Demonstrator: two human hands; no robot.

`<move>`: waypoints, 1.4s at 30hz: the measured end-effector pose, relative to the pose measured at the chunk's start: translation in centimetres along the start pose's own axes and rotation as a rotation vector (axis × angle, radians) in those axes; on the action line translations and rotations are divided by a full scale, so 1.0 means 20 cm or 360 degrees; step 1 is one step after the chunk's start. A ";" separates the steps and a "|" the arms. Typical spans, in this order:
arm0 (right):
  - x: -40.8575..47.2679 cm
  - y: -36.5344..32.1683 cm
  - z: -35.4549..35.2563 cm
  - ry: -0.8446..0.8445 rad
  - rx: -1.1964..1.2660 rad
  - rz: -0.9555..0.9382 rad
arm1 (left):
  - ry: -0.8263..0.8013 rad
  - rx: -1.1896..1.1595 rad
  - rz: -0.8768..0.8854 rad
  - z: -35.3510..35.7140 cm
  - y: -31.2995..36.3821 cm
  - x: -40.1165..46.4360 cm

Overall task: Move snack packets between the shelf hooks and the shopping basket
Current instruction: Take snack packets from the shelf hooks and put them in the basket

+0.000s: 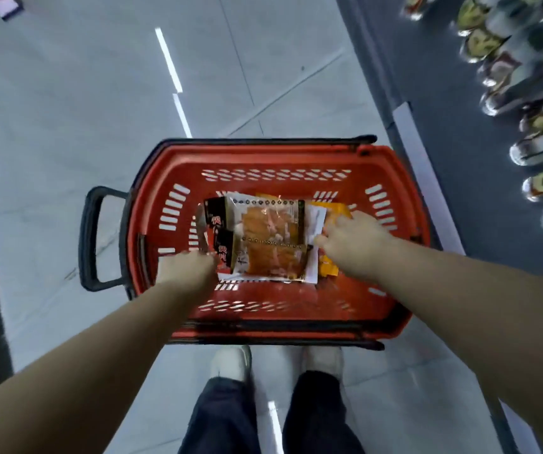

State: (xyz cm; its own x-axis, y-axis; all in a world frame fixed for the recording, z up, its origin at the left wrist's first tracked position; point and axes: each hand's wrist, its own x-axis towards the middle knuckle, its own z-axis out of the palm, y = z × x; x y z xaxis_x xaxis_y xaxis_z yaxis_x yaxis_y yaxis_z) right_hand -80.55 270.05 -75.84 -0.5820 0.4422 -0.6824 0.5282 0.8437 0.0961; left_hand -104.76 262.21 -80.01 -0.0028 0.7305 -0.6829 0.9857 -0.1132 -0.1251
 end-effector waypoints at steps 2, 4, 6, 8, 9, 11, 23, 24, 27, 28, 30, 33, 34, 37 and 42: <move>0.19 -0.05 0.16 -0.0082 -0.0057 -0.0068 | -0.0053 0.0045 0.0023 0.18 0.03 0.14; 0.36 -0.09 0.28 -0.0138 -0.0095 -0.0092 | -0.0110 0.0053 0.0013 0.31 0.05 0.27; 0.53 -0.11 0.37 -0.0078 -0.0060 -0.0072 | -0.0140 0.0043 -0.0006 0.42 0.07 0.38; 0.68 -0.14 0.44 0.0038 0.0064 -0.0053 | -0.0176 0.0018 -0.0034 0.50 0.09 0.46; 0.74 -0.16 0.46 0.0093 0.0143 -0.0060 | -0.0200 0.0000 -0.0052 0.53 0.09 0.49; 0.84 -0.21 0.49 0.0182 0.0322 -0.0090 | -0.0211 -0.0032 -0.0075 0.59 0.09 0.52; 0.80 -0.27 0.48 0.0338 0.1964 0.0239 | -0.0389 -0.1682 -0.0569 0.62 0.08 0.56; 0.77 -0.24 0.48 0.0356 0.2100 0.0296 | -0.0426 -0.2002 -0.0531 0.58 0.10 0.56; 0.71 -0.19 0.49 0.0413 0.2437 0.0468 | -0.0427 -0.2532 -0.0386 0.47 0.11 0.57; 0.69 -0.17 0.49 0.0445 0.2530 0.0524 | -0.0354 -0.2609 -0.0347 0.43 0.11 0.59; 0.64 -0.14 0.50 0.0472 0.2689 0.0644 | -0.0178 -0.2717 -0.0290 0.37 0.10 0.62; 0.58 -0.11 0.54 0.0527 0.2892 0.0843 | -0.0061 -0.2652 -0.0113 0.27 0.12 0.62; 0.55 -0.11 0.54 0.0550 0.2915 0.0911 | -0.0065 -0.2616 -0.0032 0.24 0.13 0.61; 0.44 -0.11 0.51 0.0641 0.3044 0.0995 | -0.0086 -0.2411 0.0121 0.10 0.15 0.54; 0.19 -0.07 0.31 0.0801 0.3102 0.1086 | -0.0043 -0.2024 0.0312 -0.23 0.09 0.33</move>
State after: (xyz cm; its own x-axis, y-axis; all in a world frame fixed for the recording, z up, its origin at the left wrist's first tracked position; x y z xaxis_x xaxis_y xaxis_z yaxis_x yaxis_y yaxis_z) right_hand -79.66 268.63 -83.03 0.0318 0.7692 -0.6383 0.2869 -0.6187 -0.7313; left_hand -102.13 269.96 -81.41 0.1710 0.7591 -0.6281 0.4369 0.5129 0.7389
